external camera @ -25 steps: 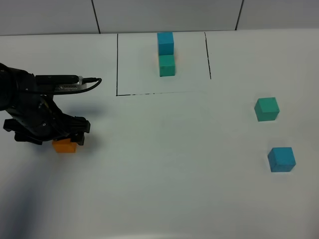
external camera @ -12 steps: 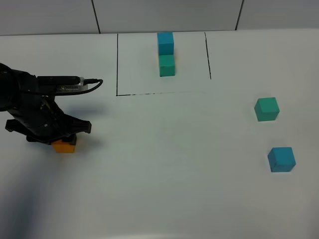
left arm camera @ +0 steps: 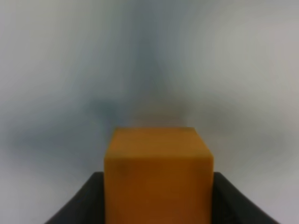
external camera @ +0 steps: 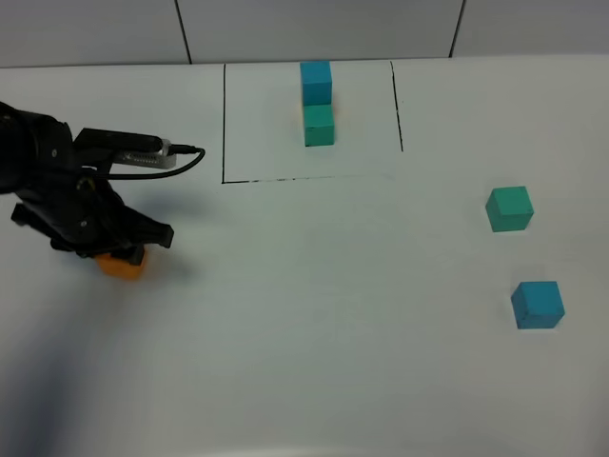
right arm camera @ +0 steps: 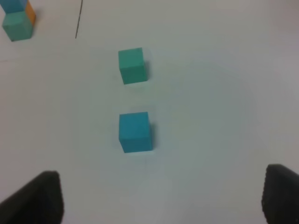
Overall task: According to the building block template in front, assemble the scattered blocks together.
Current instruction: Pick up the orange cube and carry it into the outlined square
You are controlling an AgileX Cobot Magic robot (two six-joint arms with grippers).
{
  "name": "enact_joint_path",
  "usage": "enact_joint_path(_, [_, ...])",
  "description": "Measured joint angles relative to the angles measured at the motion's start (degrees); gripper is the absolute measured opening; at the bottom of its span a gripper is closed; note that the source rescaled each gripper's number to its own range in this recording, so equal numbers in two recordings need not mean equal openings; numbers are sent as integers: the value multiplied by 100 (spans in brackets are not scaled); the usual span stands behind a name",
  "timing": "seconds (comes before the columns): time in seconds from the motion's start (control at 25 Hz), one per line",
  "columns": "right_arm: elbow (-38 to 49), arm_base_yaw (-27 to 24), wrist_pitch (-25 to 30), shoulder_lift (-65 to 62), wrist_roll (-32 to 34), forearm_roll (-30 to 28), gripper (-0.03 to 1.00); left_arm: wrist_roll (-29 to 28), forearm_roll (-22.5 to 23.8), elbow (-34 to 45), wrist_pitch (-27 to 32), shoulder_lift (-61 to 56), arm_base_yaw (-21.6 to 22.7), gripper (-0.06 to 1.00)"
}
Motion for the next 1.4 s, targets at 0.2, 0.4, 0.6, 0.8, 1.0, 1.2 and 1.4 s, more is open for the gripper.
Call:
enact_joint_path(0.2, [0, 0, 0, 0, 0, 0, 74, 1472, -141, -943, 901, 0, -192, 0])
enact_joint_path(0.4, [0, 0, 0, 0, 0, 5, 74, 2832, -259, -1809, 1647, 40, -762, 0])
enact_joint_path(0.6, [0, 0, 0, 0, 5, 5, 74, 3306, -259, -2665, 2196, 352, -1184, 0])
enact_joint_path(0.8, [0, 0, 0, 0, 5, 5, 74, 3448, -159, -3433, 2599, 837, -1442, 0])
enact_joint_path(1.0, [0, 0, 0, 0, 5, 5, 74, 3700, -131, -3997, 2882, 1253, -1674, 0])
enact_joint_path(1.2, [0, 0, 0, 0, 0, 5, 74, 4045, -126, -4324, 2954, 1545, -1915, 0])
enact_joint_path(1.4, [0, 0, 0, 0, 5, 5, 74, 4323, -123, -4504, 2994, 1829, -2139, 0])
